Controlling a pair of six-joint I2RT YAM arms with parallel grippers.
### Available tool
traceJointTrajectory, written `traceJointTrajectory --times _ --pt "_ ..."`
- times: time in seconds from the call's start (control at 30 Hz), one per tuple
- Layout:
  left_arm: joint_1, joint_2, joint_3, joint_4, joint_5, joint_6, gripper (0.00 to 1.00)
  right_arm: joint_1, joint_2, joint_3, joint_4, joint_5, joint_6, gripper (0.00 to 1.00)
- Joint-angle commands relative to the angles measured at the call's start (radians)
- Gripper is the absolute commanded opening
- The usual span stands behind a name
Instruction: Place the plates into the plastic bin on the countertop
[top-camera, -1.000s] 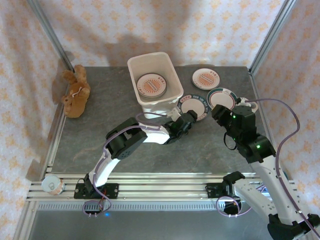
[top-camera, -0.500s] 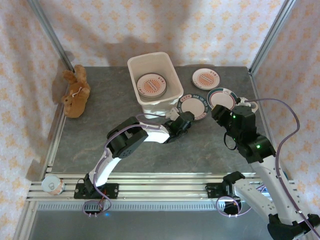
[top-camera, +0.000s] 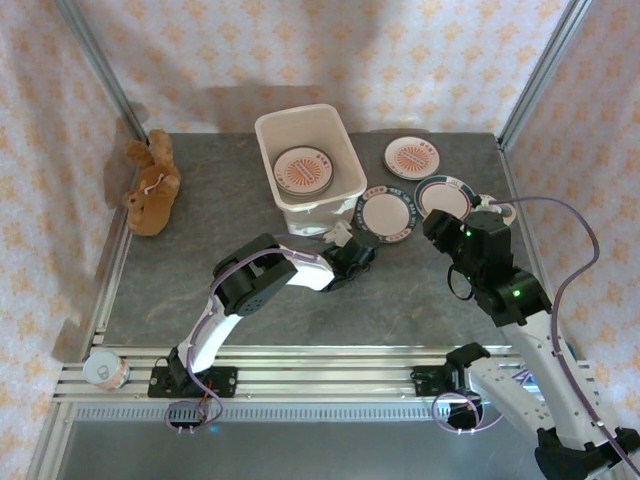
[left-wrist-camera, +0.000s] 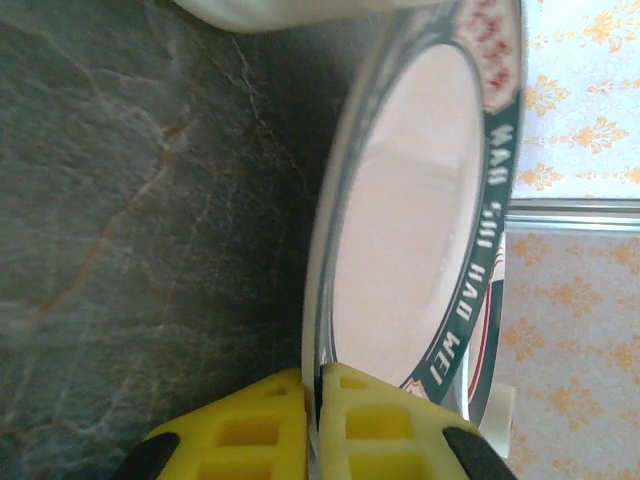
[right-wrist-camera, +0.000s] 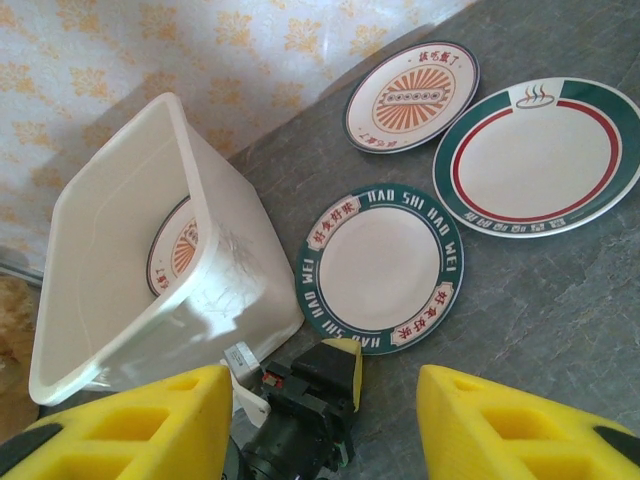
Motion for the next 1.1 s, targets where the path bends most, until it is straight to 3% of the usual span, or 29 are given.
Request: traceJointTrajectory --times 0.0,0.27,0.43,0.57,0.93,1.07 --pt "-0.003 -0.037 -0.065 -0.036 -0.044 0.006 0.06 -0.007 -0.013 -0.015 0.02 -0.005 0.006 0.51" --pt "-0.025 -0.12 -0.219 0.09 0.0 0.004 0.0 -0.007 -0.007 -0.034 0.021 -0.004 0.014 0.51" --pt "-0.023 -0.241 -0.307 0.03 0.073 0.076 0.0 -0.009 0.003 -0.08 0.041 -0.012 0.042 0.51" --pt "-0.009 -0.367 -0.407 -0.004 0.143 0.11 0.0 -0.012 0.062 -0.106 0.064 -0.088 0.088 0.52" --pt "0.121 -0.633 -0.488 -0.37 0.413 0.324 0.0 -0.013 0.304 -0.177 0.236 -0.301 0.177 0.52" --pt "0.181 -0.725 -0.488 -0.525 0.483 0.439 0.0 -0.013 0.441 -0.155 0.281 -0.376 0.127 0.59"
